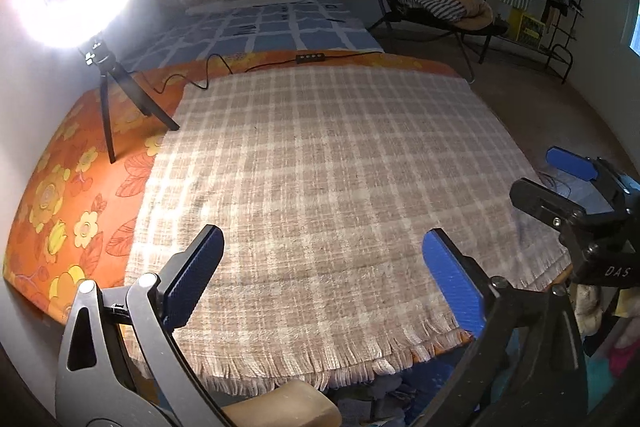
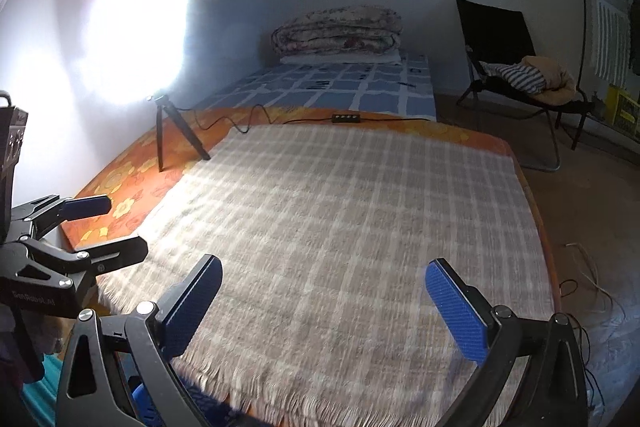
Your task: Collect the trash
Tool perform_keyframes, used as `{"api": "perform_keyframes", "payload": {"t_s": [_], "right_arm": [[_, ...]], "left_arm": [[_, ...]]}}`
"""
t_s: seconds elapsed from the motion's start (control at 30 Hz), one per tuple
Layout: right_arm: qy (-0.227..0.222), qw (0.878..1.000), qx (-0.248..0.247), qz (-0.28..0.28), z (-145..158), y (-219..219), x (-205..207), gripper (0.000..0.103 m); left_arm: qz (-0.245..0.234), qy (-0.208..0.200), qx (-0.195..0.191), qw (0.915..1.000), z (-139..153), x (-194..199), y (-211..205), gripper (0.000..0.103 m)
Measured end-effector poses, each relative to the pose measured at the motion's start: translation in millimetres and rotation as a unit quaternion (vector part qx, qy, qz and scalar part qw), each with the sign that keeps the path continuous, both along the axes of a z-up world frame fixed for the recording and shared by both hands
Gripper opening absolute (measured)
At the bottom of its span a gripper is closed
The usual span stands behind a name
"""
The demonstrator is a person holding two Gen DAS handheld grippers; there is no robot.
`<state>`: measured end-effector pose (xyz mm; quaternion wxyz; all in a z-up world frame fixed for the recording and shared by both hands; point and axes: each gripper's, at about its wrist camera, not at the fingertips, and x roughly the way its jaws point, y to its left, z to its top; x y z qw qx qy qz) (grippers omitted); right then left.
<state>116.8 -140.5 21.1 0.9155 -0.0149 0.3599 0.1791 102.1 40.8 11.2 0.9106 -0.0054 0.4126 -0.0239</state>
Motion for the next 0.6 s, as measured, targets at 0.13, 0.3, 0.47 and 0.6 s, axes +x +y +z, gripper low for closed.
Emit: {"api": "perform_keyframes", "payload": {"t_s": [0.13, 0.3, 0.47, 0.6], "right_arm": [[0.002, 1.0, 0.006, -0.002, -4.2, -0.9, 8.7, 0.103], [0.017, 0.999, 0.025, -0.011, -10.6, -9.0, 18.2, 0.103], [0.027, 0.999, 0.029, -0.024, -16.0, -15.7, 23.4, 0.103], [0.031, 0.998, 0.042, -0.031, -16.5, -20.4, 23.8, 0.103]], "left_arm": [[-0.004, -0.012, 0.007, 0.9999, 1.8, -0.8, -4.7, 0.102], [-0.008, -0.008, 0.027, 0.9996, -4.3, -2.6, -11.1, 0.102], [-0.007, 0.0, 0.028, 0.9996, -9.0, -3.7, -10.0, 0.102], [-0.005, -0.003, 0.032, 0.9995, -8.7, -4.8, -10.4, 0.102]]}}
